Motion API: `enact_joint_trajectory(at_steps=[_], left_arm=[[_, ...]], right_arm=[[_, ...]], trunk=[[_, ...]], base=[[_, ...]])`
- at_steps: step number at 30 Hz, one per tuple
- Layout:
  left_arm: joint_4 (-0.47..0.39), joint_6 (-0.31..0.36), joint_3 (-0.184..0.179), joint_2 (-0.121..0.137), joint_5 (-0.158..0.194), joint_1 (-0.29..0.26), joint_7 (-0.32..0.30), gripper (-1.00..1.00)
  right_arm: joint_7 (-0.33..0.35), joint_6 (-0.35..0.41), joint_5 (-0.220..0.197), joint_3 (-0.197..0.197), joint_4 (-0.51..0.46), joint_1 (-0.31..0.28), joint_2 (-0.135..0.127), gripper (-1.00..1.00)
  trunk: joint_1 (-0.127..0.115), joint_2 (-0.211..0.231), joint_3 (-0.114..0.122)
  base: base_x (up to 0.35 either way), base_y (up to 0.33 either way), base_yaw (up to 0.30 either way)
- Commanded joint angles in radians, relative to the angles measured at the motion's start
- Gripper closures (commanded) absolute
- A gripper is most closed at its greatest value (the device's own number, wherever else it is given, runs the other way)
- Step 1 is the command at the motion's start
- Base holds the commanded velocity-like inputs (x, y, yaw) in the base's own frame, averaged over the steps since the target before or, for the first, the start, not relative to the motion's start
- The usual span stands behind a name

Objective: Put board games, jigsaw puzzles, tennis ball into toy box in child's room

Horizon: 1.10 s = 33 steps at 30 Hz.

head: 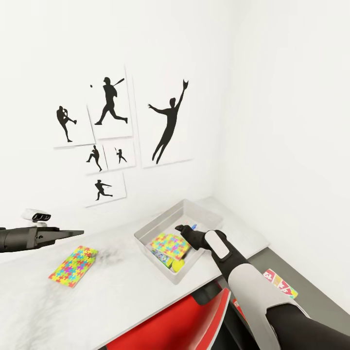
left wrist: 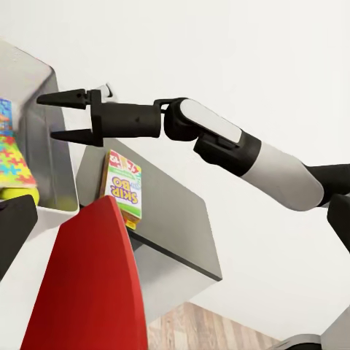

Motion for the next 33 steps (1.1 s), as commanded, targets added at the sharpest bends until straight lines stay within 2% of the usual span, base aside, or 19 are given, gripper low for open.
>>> enact_joint_trajectory(at_steps=[1,9,12,14,16,17,18,19,23,24,27,29,33], left_arm=[[0.0,0.011,0.0,0.001,0.0,-0.001,-0.003,-1.0],[0.0,0.011,0.0,0.002,0.0,-0.001,-0.003,-1.0],[0.0,0.01,0.0,0.002,0.001,-0.001,-0.003,-1.0],[0.0,0.01,0.0,0.002,0.001,-0.001,-0.003,-1.0],[0.0,0.01,0.0,0.002,0.001,-0.001,-0.003,-1.0],[0.0,0.01,0.0,0.002,0.001,-0.001,-0.003,-1.0],[0.0,0.01,0.0,0.002,0.001,-0.001,-0.003,-1.0],[0.0,0.01,0.0,0.002,0.001,-0.001,-0.003,-1.0],[0.0,0.01,0.0,0.002,0.001,-0.001,-0.003,-1.0],[0.0,0.011,0.0,0.002,0.001,-0.001,-0.003,-1.0],[0.0,0.011,0.0,0.002,0.001,-0.001,-0.003,-1.0],[0.0,0.011,-0.001,0.001,0.001,-0.001,-0.003,-1.0],[0.0,0.011,-0.001,0.0,0.0,-0.001,-0.003,-1.0]], right_arm=[[-0.009,0.002,-0.009,0.002,-0.002,-0.001,0.0,-1.0],[0.003,0.004,-0.011,0.002,-0.018,0.001,-0.003,-1.0],[0.043,0.008,-0.012,0.006,-0.089,0.015,-0.007,-1.0],[0.076,0.014,-0.013,0.007,-0.189,0.024,-0.013,-1.0],[0.105,0.018,-0.013,0.009,-0.31,0.081,-0.017,-1.0],[0.116,0.019,-0.013,0.01,-0.375,0.127,-0.019,-1.0],[0.132,0.026,-0.013,0.011,-0.475,0.2,-0.022,-1.0],[0.138,0.03,-0.013,0.011,-0.508,0.225,-0.022,-1.0],[0.192,0.057,-0.006,0.008,-0.707,0.386,-0.027,-1.0],[0.222,0.059,-0.003,0.008,-0.743,0.432,-0.037,-1.0],[0.304,0.056,0.0,0.008,-0.768,0.496,-0.081,-1.0],[0.367,0.053,0.001,0.006,-0.771,0.514,-0.105,-1.0],[0.445,0.033,0.003,0.005,-0.77,0.525,-0.129,-1.0]], trunk=[[0.001,-0.002,-0.002],[0.001,-0.002,-0.002],[0.001,-0.002,-0.002],[0.001,-0.002,-0.002],[0.001,-0.002,-0.002],[0.001,-0.002,-0.002],[0.001,-0.002,-0.002],[0.001,-0.002,-0.002],[0.001,-0.002,0.001],[0.001,-0.002,0.003],[0.001,-0.002,0.007],[0.001,-0.002,0.01],[0.001,-0.002,0.016]], base=[[0.0,0.0,0.0],[0.0,0.0,0.0],[0.0,0.0,0.0],[0.0,0.0,0.0],[-0.012,0.0,0.0],[-0.069,0.0,0.0],[-0.107,0.0,0.0],[-0.1,0.0,0.0],[-0.04,0.0,-0.044],[-0.009,0.0,-0.081],[-0.009,0.0,-0.089],[-0.05,0.0,-0.088],[-0.023,0.0,-0.08]])
